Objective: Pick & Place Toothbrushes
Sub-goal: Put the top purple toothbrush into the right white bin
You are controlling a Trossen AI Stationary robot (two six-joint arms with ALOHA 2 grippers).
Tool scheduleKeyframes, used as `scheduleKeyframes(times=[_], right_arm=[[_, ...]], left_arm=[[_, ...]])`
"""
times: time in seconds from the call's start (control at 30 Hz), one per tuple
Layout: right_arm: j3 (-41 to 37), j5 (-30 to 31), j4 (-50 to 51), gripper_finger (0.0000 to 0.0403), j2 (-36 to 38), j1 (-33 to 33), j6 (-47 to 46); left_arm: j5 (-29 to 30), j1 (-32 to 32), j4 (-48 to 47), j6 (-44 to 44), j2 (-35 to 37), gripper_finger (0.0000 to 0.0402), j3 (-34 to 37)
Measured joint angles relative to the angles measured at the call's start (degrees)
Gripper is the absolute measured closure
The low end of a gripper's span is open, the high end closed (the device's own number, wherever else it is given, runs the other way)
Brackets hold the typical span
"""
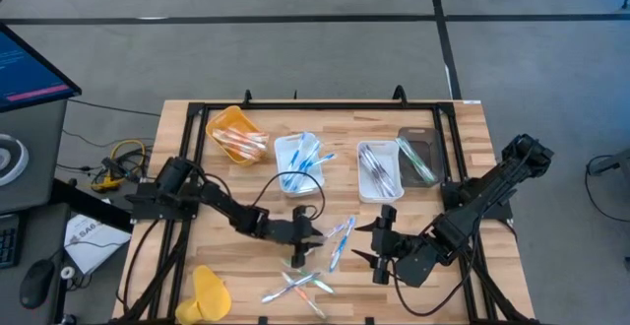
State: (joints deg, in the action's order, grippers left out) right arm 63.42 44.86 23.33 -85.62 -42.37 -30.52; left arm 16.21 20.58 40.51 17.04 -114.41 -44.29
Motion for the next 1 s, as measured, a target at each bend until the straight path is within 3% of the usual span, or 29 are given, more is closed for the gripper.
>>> scheduleKeyframes(times=[0.5,0.67,0.83,1.0], right_arm=[[0.0,-0.08,-0.2,0.0159,0.0,-0.04,0.0],[0.0,-0.24,-0.2,0.0159,0.0,-0.15,-0.02],[0.0,-0.44,-0.22,0.0159,0.0,-0.42,-0.03],[0.0,-0.59,-0.22,0.0159,0.0,-0.37,-0.07]], left_arm=[[3.36,-1.02,-3.34,2.02,-1.98,0.0294,-0.17],[3.36,-1.31,-3.68,1.39,-1.97,0.0325,-0.17],[3.93,-1.7,-3.68,1.27,-1.99,0.0386,-0.12],[4.09,-1.7,-3.69,1.26,-2.05,0.0394,-0.11]])
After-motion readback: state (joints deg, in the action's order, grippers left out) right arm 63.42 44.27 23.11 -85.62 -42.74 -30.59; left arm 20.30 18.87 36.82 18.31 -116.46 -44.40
